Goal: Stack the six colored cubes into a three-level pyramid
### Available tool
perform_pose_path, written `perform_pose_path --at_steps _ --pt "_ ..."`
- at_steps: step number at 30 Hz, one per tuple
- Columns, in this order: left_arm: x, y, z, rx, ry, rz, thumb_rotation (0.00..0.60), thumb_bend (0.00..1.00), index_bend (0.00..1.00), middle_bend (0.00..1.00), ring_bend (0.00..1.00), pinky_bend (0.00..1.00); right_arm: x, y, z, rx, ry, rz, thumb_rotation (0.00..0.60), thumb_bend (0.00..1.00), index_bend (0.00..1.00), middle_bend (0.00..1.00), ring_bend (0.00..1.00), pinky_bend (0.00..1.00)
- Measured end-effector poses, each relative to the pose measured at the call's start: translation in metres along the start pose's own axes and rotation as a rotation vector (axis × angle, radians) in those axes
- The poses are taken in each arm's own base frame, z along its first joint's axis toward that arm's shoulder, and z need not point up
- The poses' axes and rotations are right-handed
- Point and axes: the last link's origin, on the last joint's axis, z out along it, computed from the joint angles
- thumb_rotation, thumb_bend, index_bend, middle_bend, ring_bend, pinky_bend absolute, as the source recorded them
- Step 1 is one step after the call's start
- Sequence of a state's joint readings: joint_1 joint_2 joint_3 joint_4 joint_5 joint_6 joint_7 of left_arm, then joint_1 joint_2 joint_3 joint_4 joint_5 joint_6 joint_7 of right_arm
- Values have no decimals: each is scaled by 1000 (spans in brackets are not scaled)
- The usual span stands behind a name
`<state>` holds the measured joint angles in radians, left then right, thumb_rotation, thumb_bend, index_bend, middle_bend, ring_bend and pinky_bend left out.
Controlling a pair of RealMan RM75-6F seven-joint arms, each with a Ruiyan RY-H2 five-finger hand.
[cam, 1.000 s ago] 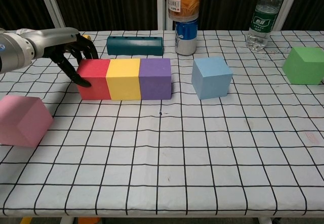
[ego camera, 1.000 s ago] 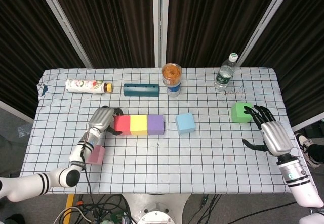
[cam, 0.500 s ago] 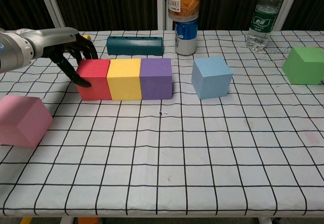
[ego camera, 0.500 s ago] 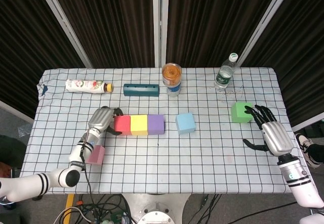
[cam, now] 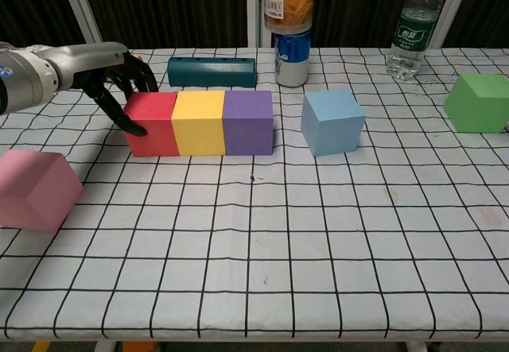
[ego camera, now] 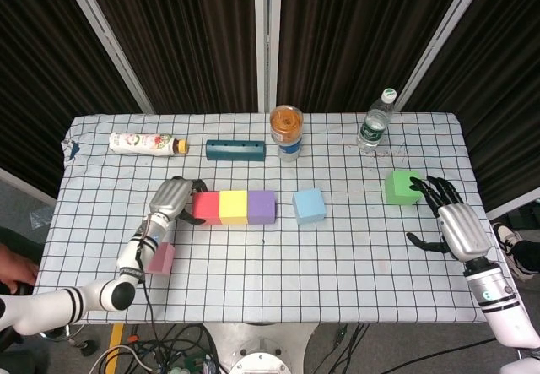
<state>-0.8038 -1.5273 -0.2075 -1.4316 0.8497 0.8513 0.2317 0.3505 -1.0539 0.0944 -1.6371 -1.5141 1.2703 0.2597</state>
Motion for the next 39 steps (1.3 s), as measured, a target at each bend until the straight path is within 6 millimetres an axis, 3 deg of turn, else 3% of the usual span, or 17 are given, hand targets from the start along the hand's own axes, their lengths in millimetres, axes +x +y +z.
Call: perform_pose_path --at_steps 9,25,30,36,39 --pt "-1 2 6 -8 -17 7 600 123 383 446 384 206 1 0 -1 -6 4 0 600 153 0 186 7 0" --pt "-2 4 5 -10 -26 5 600 121 159 267 342 202 1 3 -2 -10 8 7 600 154 0 186 7 0" --pt "-2 6 1 -17 -32 1 600 116 110 202 269 183 2 4 -2 -11 13 13 600 154 0 187 7 0" --pt "2 7 -6 -27 -27 -9 600 111 77 89 83 145 3 4 -2 -7 19 17 600 165 0 186 7 0" --pt "7 6 -10 -29 -17 -14 600 107 75 81 63 133 4 5 -3 -7 21 17 600 166 0 186 7 0"
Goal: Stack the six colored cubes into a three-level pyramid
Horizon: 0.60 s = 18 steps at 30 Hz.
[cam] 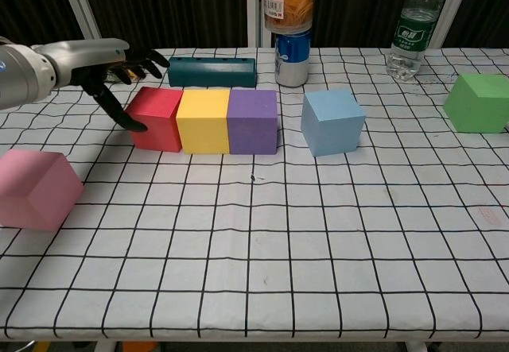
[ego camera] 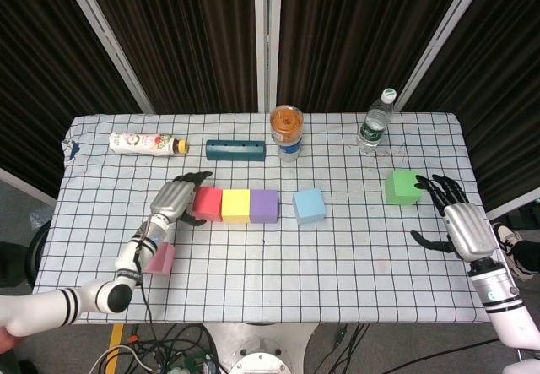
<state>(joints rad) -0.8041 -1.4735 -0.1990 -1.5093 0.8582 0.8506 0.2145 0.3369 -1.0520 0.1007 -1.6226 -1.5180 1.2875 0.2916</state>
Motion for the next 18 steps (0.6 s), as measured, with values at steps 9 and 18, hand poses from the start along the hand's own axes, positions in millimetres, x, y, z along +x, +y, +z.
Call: perform_pose_path --at_steps 9,18 --pt "2 -5 -6 -3 -56 17 600 107 77 82 63 124 -1 -3 -1 10 -4 0 600 165 0 186 7 0" --pt "4 -10 6 0 -70 4 600 107 84 155 63 123 -2 -3 -1 4 -6 2 600 166 0 186 7 0"
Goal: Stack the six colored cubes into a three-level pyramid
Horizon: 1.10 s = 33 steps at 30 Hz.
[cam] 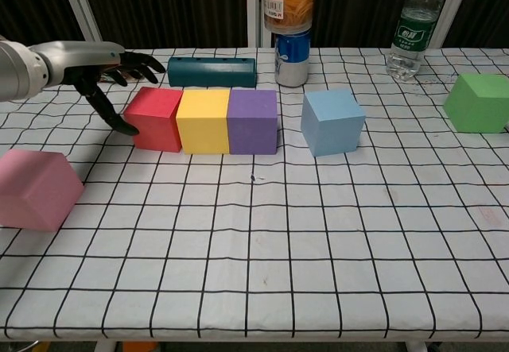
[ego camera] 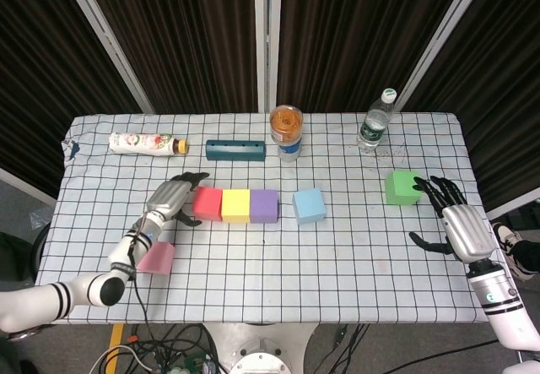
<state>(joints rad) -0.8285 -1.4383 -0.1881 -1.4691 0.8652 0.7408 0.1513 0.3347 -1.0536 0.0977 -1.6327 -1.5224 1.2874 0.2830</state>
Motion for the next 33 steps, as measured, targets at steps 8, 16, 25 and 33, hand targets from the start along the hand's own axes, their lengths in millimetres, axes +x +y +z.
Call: perform_pose_path --at_steps 8,16,25,33 --pt "0 5 4 -7 4 -3 600 107 123 252 134 124 0 1 0 -3 0 1 600 164 0 186 7 0" --pt "-2 6 8 9 39 5 600 106 245 341 210 129 0 3 0 -7 -1 5 600 162 0 185 7 0" --pt "-3 11 7 16 58 6 600 99 294 379 244 130 2 3 0 -5 3 6 600 162 0 185 7 0" --pt "-2 13 8 18 56 -3 600 97 292 378 244 129 2 4 -2 -10 5 4 600 162 0 186 7 0"
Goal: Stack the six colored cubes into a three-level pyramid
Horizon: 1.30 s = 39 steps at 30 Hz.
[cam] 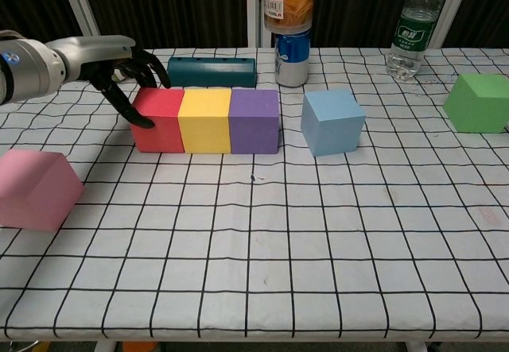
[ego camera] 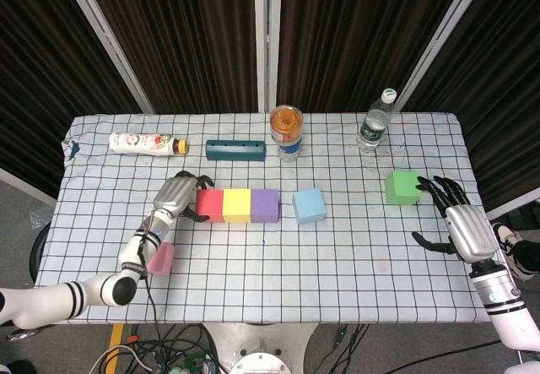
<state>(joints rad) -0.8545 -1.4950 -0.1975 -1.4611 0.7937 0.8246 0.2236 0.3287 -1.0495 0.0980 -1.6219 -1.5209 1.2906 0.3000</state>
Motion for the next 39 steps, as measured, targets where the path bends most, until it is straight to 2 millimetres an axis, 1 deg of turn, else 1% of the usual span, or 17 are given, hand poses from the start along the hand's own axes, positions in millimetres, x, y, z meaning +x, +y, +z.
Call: perform_pose_path --at_steps 15,19,25,29,32,35,39 --pt "-4 2 1 -3 -6 -5 600 94 269 354 244 129 1 1 -1 -5 5 0 600 163 0 186 7 0" --pt "-6 1 1 -4 -13 -2 600 92 230 330 243 129 2 1 -1 -5 5 2 600 163 0 186 7 0" --pt "-7 2 0 -4 -26 1 600 91 148 264 243 129 1 2 0 -6 6 6 600 166 0 186 7 0" --pt "-7 3 -1 -6 -26 0 600 91 126 226 242 129 2 2 -1 -6 9 7 600 168 0 186 7 0" --pt "-7 3 -3 -11 -33 -1 600 91 102 172 186 129 2 2 -1 -5 10 9 600 168 0 186 7 0" --pt "-4 3 -8 -19 -30 -7 600 90 100 146 148 128 3 2 0 -6 11 9 600 168 0 185 7 0" --pt "10 0 -18 -35 15 -24 600 91 100 138 131 124 4 2 1 -6 11 10 600 173 0 185 7 0"
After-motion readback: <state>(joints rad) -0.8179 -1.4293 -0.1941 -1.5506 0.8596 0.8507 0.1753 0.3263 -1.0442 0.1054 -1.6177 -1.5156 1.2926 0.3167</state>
